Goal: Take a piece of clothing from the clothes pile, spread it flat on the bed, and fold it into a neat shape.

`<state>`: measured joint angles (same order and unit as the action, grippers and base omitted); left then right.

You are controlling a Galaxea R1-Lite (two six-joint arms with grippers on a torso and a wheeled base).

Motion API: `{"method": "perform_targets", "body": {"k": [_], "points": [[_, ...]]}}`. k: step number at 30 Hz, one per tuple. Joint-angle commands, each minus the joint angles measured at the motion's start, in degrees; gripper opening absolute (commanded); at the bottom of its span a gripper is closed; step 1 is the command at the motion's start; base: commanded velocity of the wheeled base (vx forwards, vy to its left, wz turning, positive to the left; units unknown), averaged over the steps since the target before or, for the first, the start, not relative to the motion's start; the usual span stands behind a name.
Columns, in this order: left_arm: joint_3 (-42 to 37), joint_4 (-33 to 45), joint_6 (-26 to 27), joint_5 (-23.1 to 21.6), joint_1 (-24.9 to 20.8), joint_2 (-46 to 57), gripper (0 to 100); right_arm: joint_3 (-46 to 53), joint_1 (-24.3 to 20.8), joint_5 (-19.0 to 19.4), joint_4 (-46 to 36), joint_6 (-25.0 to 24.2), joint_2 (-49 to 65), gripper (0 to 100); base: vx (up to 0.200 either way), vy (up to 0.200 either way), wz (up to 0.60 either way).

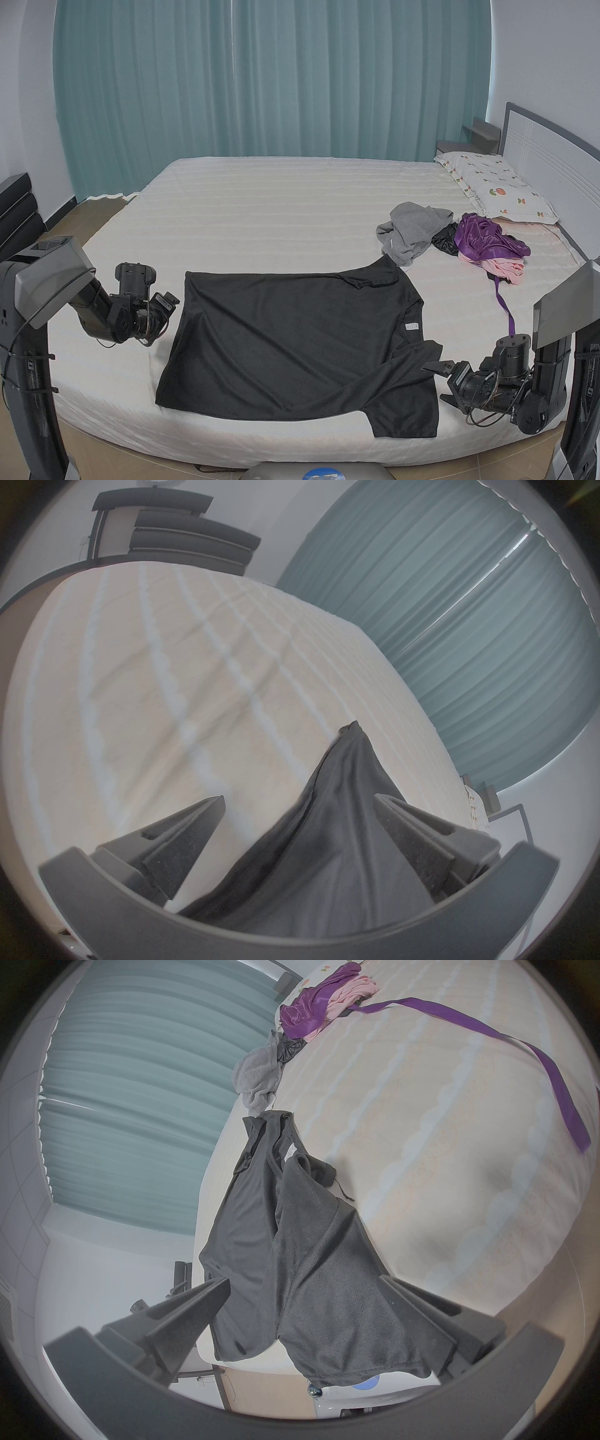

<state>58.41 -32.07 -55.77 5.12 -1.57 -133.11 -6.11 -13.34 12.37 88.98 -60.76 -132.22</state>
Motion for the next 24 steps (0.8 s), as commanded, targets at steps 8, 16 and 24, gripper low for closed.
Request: {"method": "perform_targets", "body": {"k": [8, 16, 24], "points": [[-28.17, -11.08, -2.76, -4.68, -5.02, 13.40, 100, 0.31, -0.46, 0.02, 0.76, 0.11, -0.14, 100, -0.150, 0.000, 0.00], [-35.91, -16.79, 1.19, -4.15, -6.16, 10.59, 100, 0.48, -0.46, 0.02, 0.76, 0.64, -0.23, 100, 0.000, 0.000, 0.00], [-36.17, -24.26, 6.38, 0.59, -7.39, 3.65, 100, 0.39, -0.73, -0.42, 0.76, 1.08, -0.67, 100, 0.000, 0.000, 0.00]]}}
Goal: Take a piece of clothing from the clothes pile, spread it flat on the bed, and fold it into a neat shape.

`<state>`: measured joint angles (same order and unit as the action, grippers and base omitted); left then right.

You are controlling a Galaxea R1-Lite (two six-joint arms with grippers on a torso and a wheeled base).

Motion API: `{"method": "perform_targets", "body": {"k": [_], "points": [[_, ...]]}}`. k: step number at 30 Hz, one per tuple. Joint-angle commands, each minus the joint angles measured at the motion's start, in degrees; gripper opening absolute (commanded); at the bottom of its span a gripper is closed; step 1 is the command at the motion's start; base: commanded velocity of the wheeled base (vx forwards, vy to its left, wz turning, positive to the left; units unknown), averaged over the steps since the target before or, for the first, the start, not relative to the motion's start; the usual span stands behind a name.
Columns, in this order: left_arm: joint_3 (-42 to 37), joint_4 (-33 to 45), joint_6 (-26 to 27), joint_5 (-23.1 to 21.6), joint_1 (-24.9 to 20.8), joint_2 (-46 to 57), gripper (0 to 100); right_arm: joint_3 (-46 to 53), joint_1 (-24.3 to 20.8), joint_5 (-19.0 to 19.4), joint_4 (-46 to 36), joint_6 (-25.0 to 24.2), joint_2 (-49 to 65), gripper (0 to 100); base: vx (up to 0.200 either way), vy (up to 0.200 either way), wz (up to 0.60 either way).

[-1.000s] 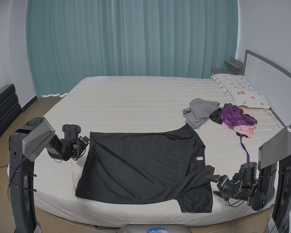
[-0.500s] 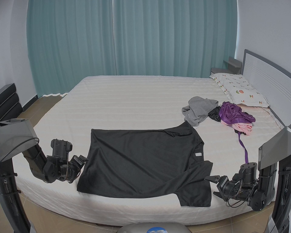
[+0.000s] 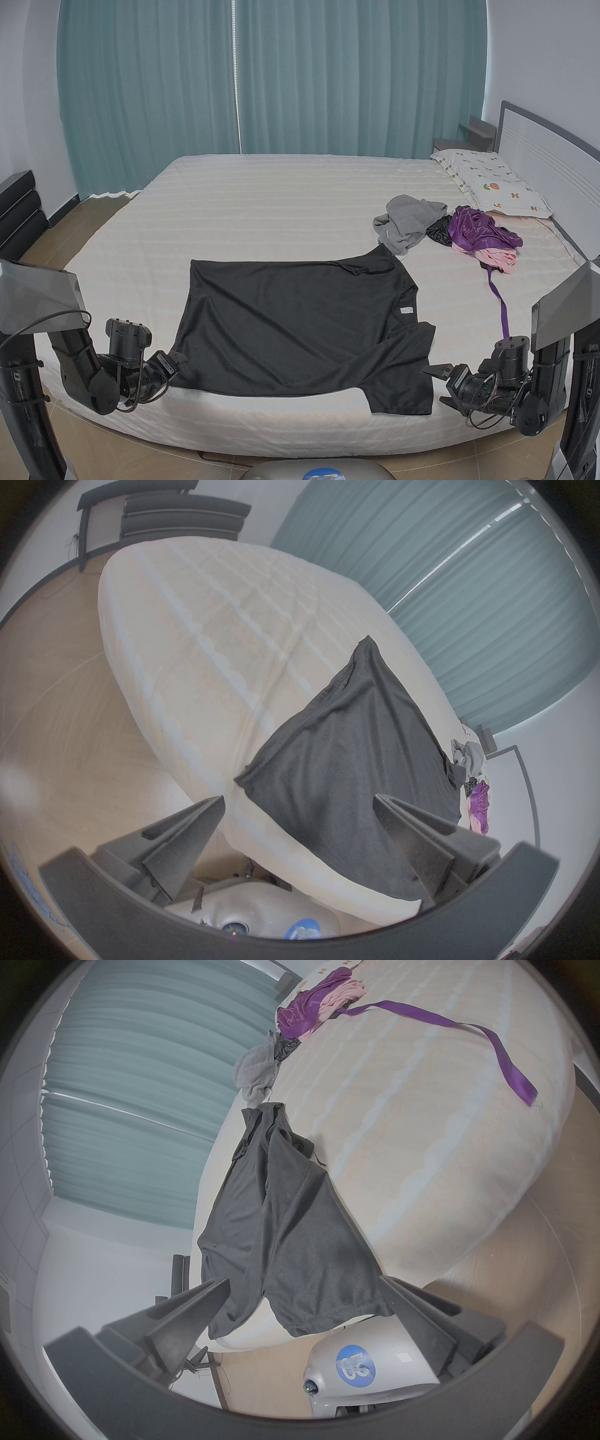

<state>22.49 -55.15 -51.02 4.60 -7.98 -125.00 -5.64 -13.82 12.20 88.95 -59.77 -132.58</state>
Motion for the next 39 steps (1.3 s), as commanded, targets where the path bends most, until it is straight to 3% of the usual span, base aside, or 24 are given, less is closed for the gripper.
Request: {"method": "perform_targets", "body": {"k": [1, 4, 9, 10, 18, 27, 33, 39], "points": [[-0.08, -1.45, 2.59, 1.47, -0.98, -5.08, 100, -0.07, -0.33, -0.25, 0.78, 0.09, -0.39, 100, 0.000, 0.000, 0.00], [0.89, -2.77, 6.11, 3.40, -1.16, -7.27, 100, -0.24, -0.41, -1.30, 0.78, 0.36, -0.92, 100, 0.000, 0.000, 0.00], [2.73, -3.74, 6.90, 3.75, -1.60, -8.77, 100, -0.42, -1.03, -2.27, 0.78, 0.88, -1.45, 100, 0.000, 0.000, 0.00], [3.70, -3.74, 7.25, 3.84, -1.51, -9.38, 0, -0.51, -1.12, -2.45, 0.78, 0.88, -1.62, 100, 0.000, 0.000, 0.00], [4.49, -3.74, 6.90, 6.04, -1.16, -9.73, 0, -1.30, -0.68, -3.06, 0.78, 1.76, -1.98, 100, 0.000, 0.000, 0.00], [-0.52, -7.43, 4.61, 7.27, 1.13, -7.10, 0, -2.53, -1.56, -3.41, 0.78, 8.27, -5.23, 100, 0.000, 0.000, 0.00], [-0.96, -8.48, 4.52, 7.36, 0.78, -7.71, 0, -6.13, -2.17, -8.07, 0.78, 12.92, -9.36, 100, 0.000, 0.000, 0.00], [-0.87, -8.75, 4.52, 7.36, 1.04, -8.24, 0, -7.98, -3.40, -8.42, 0.78, 14.07, -10.06, 100, 0.000, 0.000, 0.00]]}}
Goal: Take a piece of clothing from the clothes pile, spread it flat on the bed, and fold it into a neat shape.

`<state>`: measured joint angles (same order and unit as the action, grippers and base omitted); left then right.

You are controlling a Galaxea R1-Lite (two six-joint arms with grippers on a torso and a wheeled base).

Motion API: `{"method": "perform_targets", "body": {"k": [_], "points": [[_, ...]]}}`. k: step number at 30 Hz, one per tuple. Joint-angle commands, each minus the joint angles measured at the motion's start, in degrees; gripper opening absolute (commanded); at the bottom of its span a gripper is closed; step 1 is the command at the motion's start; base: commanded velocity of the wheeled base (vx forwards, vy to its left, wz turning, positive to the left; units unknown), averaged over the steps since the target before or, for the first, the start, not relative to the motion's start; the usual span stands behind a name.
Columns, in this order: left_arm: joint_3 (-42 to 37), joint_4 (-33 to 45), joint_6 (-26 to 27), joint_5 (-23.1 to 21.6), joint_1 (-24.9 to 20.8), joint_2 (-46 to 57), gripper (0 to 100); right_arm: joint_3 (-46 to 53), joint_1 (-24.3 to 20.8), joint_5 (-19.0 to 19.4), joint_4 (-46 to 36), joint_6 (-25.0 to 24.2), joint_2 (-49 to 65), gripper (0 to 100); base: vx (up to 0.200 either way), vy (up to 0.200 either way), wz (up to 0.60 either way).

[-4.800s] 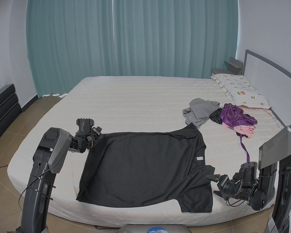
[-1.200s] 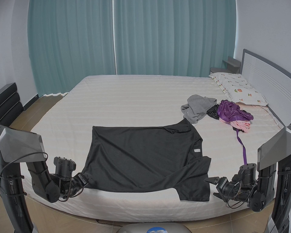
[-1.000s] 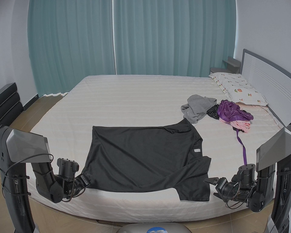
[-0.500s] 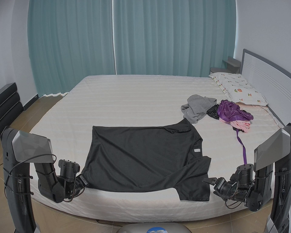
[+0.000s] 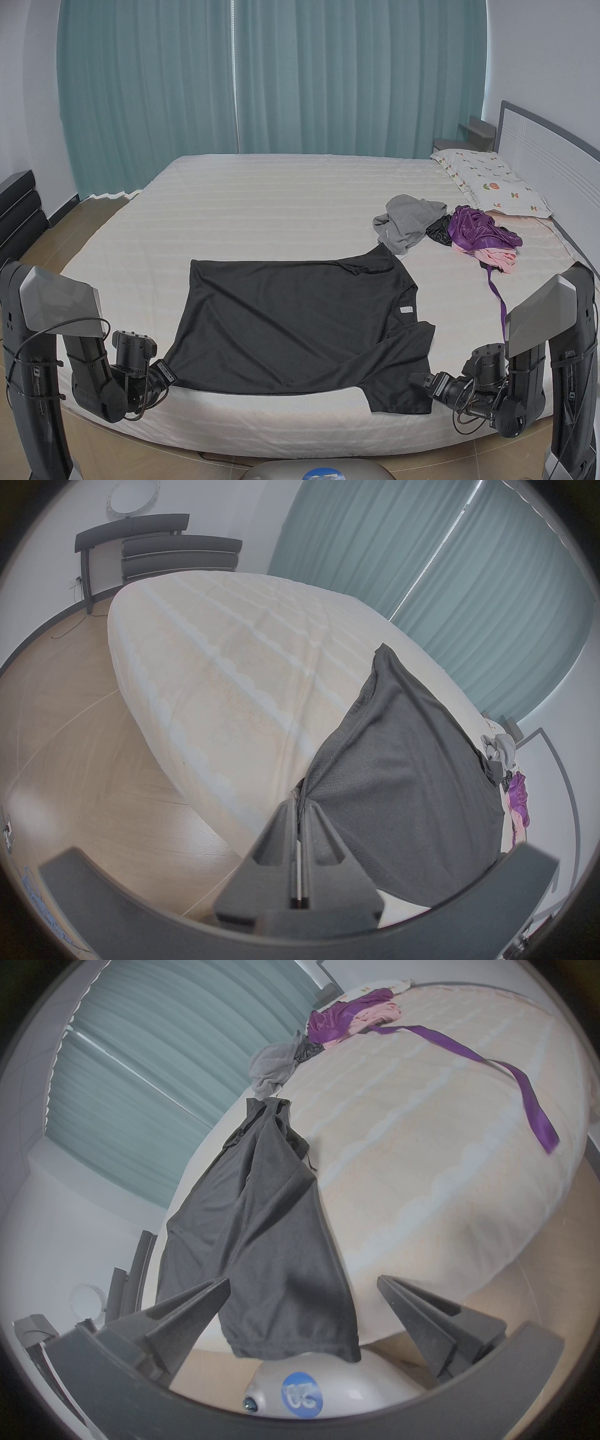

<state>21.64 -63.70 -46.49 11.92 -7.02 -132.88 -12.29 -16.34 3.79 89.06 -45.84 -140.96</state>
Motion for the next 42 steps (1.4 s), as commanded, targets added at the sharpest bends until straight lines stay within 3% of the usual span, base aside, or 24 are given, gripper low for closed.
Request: {"method": "perform_targets", "body": {"k": [1, 5, 6, 9, 15, 27, 35, 36, 42], "points": [[-0.02, -0.20, 0.00, 0.03, 0.08, -0.36, 0, -1.33, -0.89, -0.01, 0.67, 0.13, -1.69, 100, 0.000, 0.000, 0.00], [0.07, -0.20, 0.09, 0.03, -0.01, -0.54, 0, -3.27, -1.24, -0.10, 0.67, 1.28, -2.74, 100, 0.000, 0.000, 0.00], [0.16, -0.20, 0.09, 0.03, 0.08, -0.63, 0, -3.27, -1.24, -0.10, 0.67, 2.33, -3.09, 0, 0.000, 0.000, 0.00], [0.07, -0.20, -0.09, 0.03, 0.08, -0.63, 0, -2.74, -1.15, -0.72, 0.67, 4.70, -3.97, 0, 0.000, 0.000, 0.00], [-0.02, -0.20, 0.00, 0.03, 0.08, -0.63, 0, 1.65, -0.54, -0.80, 0.67, 4.88, -1.42, 0, 0.000, 0.000, 0.00], [-0.28, -0.20, 0.18, -0.06, -0.01, -0.45, 0, 12.02, -1.15, 4.03, 0.67, 4.97, 2.88, 0, 0.000, 0.000, 0.00], [-0.63, -0.20, 0.26, -0.06, -0.10, -0.45, 0, 12.29, -2.03, 4.29, 0.67, 5.14, 1.30, 0, 0.000, 0.000, 0.00], [-0.63, -0.20, 0.26, -0.06, -0.10, -0.45, 0, 12.29, -2.12, 4.38, 0.67, 5.06, 1.48, 100, 0.000, 0.000, 0.00], [-0.63, -0.20, 0.18, -0.06, -0.10, -0.45, 0, 11.94, -1.51, 4.38, 0.67, 4.79, 3.24, 100, 0.000, 0.000, 0.00]]}}
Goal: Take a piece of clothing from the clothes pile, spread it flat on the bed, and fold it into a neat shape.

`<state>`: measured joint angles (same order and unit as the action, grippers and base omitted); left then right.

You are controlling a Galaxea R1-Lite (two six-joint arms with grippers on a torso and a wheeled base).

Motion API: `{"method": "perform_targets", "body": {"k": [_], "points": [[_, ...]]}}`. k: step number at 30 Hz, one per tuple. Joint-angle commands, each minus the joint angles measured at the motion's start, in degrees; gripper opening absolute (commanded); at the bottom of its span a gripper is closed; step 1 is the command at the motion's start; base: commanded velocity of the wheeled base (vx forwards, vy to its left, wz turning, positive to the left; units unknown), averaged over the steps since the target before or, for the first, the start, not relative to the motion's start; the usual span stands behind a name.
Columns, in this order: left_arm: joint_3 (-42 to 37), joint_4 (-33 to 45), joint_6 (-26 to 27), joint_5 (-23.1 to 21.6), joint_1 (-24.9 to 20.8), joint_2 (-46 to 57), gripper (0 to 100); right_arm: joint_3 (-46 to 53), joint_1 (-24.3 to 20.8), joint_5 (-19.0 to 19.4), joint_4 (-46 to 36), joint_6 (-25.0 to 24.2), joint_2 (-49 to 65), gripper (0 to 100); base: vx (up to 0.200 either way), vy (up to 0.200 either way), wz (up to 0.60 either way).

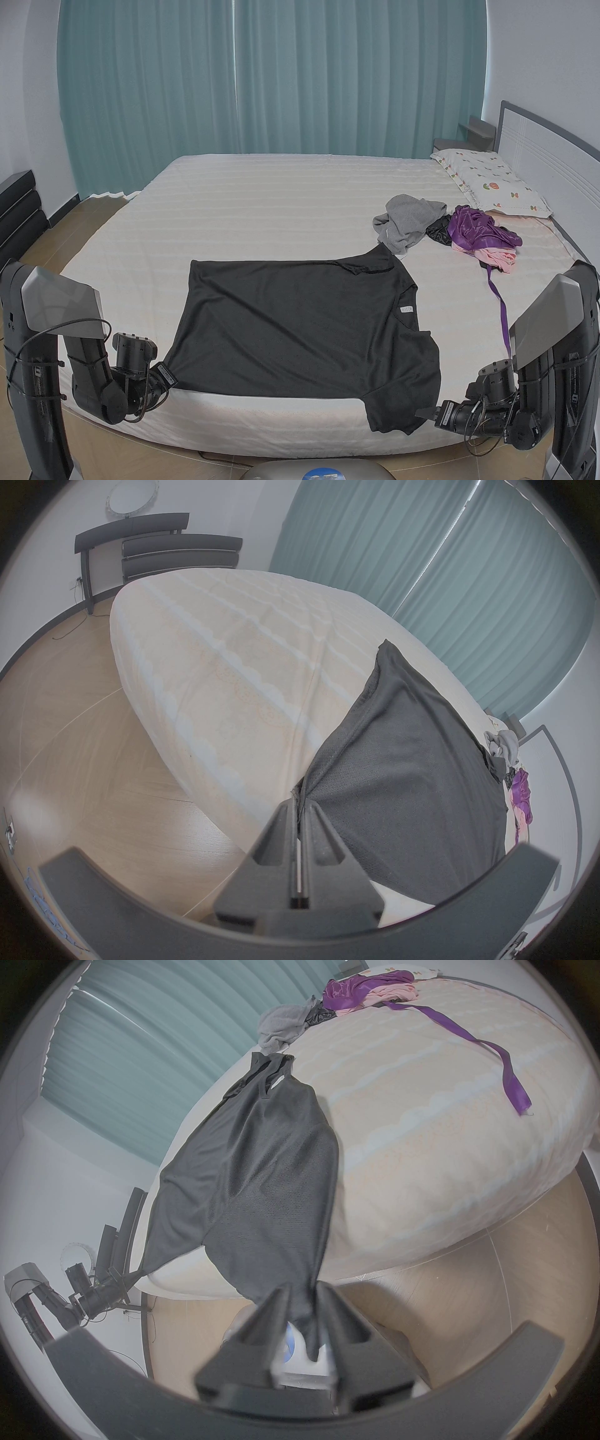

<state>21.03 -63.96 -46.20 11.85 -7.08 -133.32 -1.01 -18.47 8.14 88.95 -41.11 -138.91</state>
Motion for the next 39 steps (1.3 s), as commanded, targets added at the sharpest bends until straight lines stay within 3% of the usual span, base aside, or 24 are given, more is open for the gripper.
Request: {"method": "perform_targets", "body": {"k": [1, 10, 12, 22, 23, 34, 39], "points": [[-0.02, 0.07, -0.12, 0.02, -0.04, -0.01, 0, 0.13, 1.24, -0.15, 0.78, -0.29, 2.15, 100, 0.000, 0.000, 0.00], [-0.11, 0.07, -0.03, 0.02, -0.04, 0.16, 0, -10.59, 7.22, -0.15, 0.08, 0.41, 1.19, 100, 0.000, 0.000, 0.00], [-0.37, -0.02, 0.06, 0.02, 0.05, 0.16, 0, -14.90, 8.80, -0.23, -0.10, 2.61, -1.45, 100, 0.000, 0.000, 0.00], [-0.46, -0.02, 0.15, 0.02, -0.04, 0.07, 0, -21.31, 8.80, -0.23, -1.24, 5.95, -6.02, 100, 0.000, 0.000, 0.00], [-0.46, 0.07, 0.15, 0.02, -0.04, 0.07, 0, -21.49, 8.89, -0.50, -1.33, 6.83, -6.11, 0, 0.000, 0.000, 0.00], [-2.48, -0.11, 0.50, 0.10, -0.39, 0.60, 0, -18.24, 9.24, -4.10, 0.78, 6.13, -5.32, 0, 0.000, 0.000, 0.00], [-3.01, -0.11, 1.47, 0.19, -0.30, 0.95, 0, -14.02, 9.24, -3.49, 0.87, 5.86, -2.33, 0, 0.000, 0.000, 0.00]]}}
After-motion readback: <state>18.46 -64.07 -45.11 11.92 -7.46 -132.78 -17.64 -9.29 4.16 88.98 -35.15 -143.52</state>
